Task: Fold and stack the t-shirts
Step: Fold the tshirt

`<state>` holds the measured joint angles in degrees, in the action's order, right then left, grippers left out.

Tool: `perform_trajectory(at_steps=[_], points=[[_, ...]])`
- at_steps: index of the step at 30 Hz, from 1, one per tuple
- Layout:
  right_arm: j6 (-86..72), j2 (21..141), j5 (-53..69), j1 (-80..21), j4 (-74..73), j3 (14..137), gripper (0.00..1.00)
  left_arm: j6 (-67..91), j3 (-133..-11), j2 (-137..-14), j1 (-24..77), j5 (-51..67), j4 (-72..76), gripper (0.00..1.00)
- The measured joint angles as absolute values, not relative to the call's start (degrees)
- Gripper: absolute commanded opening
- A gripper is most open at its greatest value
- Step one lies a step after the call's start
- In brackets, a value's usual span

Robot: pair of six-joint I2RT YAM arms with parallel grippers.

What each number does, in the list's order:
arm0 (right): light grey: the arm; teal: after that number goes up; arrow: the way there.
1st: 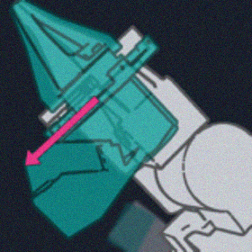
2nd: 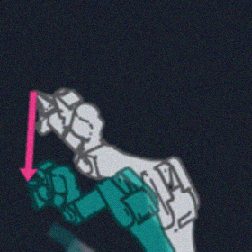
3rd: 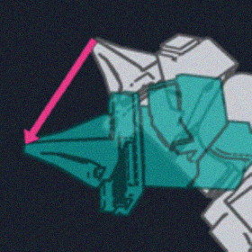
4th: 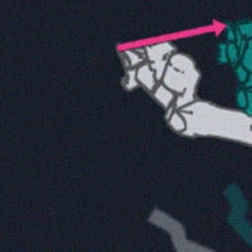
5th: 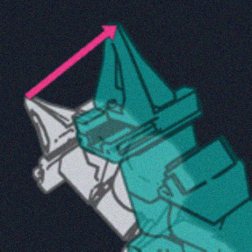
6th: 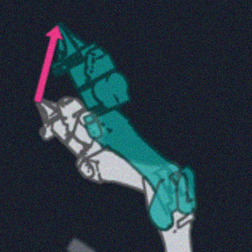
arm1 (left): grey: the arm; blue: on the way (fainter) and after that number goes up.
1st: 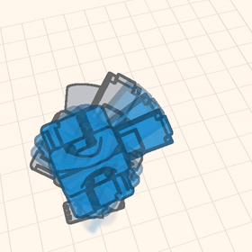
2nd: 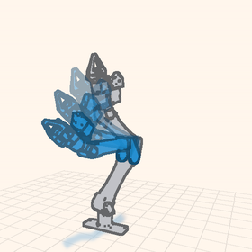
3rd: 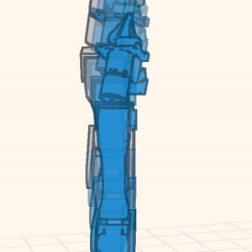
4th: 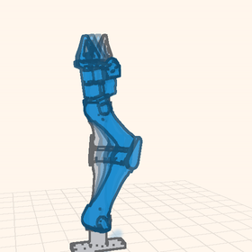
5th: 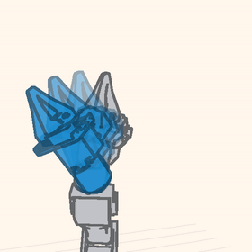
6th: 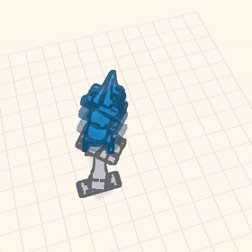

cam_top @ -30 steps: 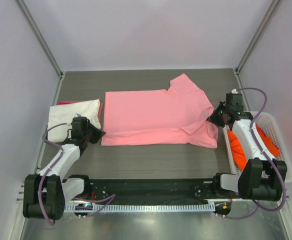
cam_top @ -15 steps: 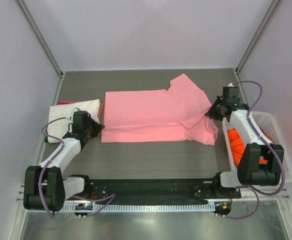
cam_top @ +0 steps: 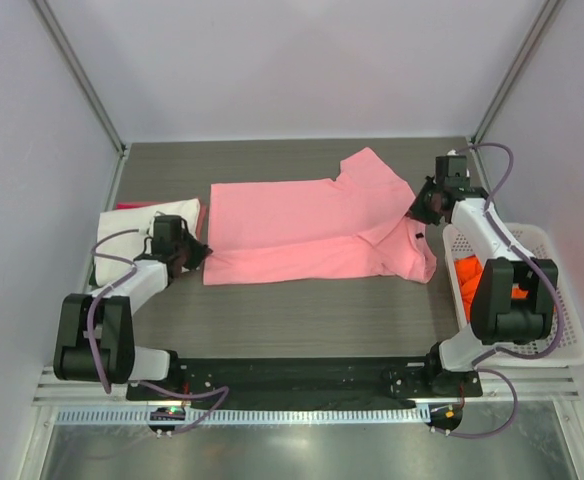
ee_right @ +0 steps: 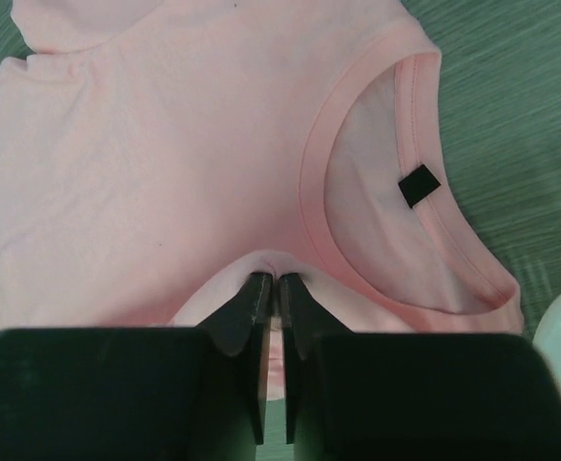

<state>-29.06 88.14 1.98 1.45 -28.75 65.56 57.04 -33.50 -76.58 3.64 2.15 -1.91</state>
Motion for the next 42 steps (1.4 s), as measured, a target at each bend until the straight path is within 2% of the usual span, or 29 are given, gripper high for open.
perform_trajectory(at_steps=[1, 2, 3, 4, 5, 8, 10, 17, 22, 27, 33, 36, 37, 39, 42], points=[[-29.0, 88.9, 1.9, 1.5, -28.7, 66.4, 0.23, 57.0, -34.2, -77.6, 3.7, 2.2, -1.6, 0.0], [-29.1, 90.1, 1.7, 1.4, -28.7, 67.6, 0.4, 56.7, -35.0, -78.7, 3.7, 2.2, -1.2, 0.16], [-29.4, 90.8, 1.5, 1.3, -28.6, 68.5, 0.49, 56.2, -35.6, -79.3, 3.7, 2.2, -1.1, 0.34], [-29.4, 91.2, 0.9, 1.1, -28.3, 69.1, 0.53, 55.6, -36.5, -79.7, 3.7, 2.1, -1.2, 0.57], [-29.3, 91.3, 0.4, 1.0, -28.1, 69.3, 0.55, 55.1, -37.4, -79.8, 3.9, 1.6, -1.3, 0.6], [-29.6, 89.4, -1.8, 0.0, -27.7, 68.3, 0.55, 54.5, -39.0, -77.5, 5.1, -0.4, -2.1, 0.63], [-30.3, 84.9, -3.4, -1.5, -26.4, 64.5, 0.55, 53.7, -38.9, -73.4, 6.2, -1.5, -3.6, 0.73], [-36.7, 58.5, -9.4, -7.9, -25.5, 44.0, 0.51, 55.7, -28.8, -53.3, 9.4, -2.9, -5.4, 0.74], [-45.2, 43.5, -13.3, -9.8, -23.7, 28.4, 0.5, 59.9, -18.2, -45.2, 10.9, -4.5, -7.0, 0.7], [-52.0, 41.3, -15.9, -10.2, -21.6, 19.5, 0.48, 63.8, -11.3, -39.8, 12.0, -7.6, -8.0, 0.65], [-56.8, 41.6, -19.3, -10.8, -15.5, 16.0, 0.47, 67.5, -7.5, -38.7, 13.0, -11.6, -5.1, 0.64], [-58.6, 41.6, -21.1, -10.9, -12.1, 14.8, 0.47, 69.1, -6.9, -41.7, 13.1, -13.1, -1.4, 0.59], [-59.0, 41.6, -21.5, -10.9, -11.1, 14.4, 0.47, 69.5, -6.8, -43.1, 13.1, -13.4, 0.1, 0.53], [-59.9, 41.4, -22.3, -11.0, -9.5, 13.6, 0.47, 70.6, -6.8, -46.3, 13.4, -14.0, 3.3, 0.48], [-60.6, 41.3, -23.0, -11.1, -7.9, 13.1, 0.48, 71.8, -6.9, -51.2, 14.0, -14.3, 7.9, 0.27]])
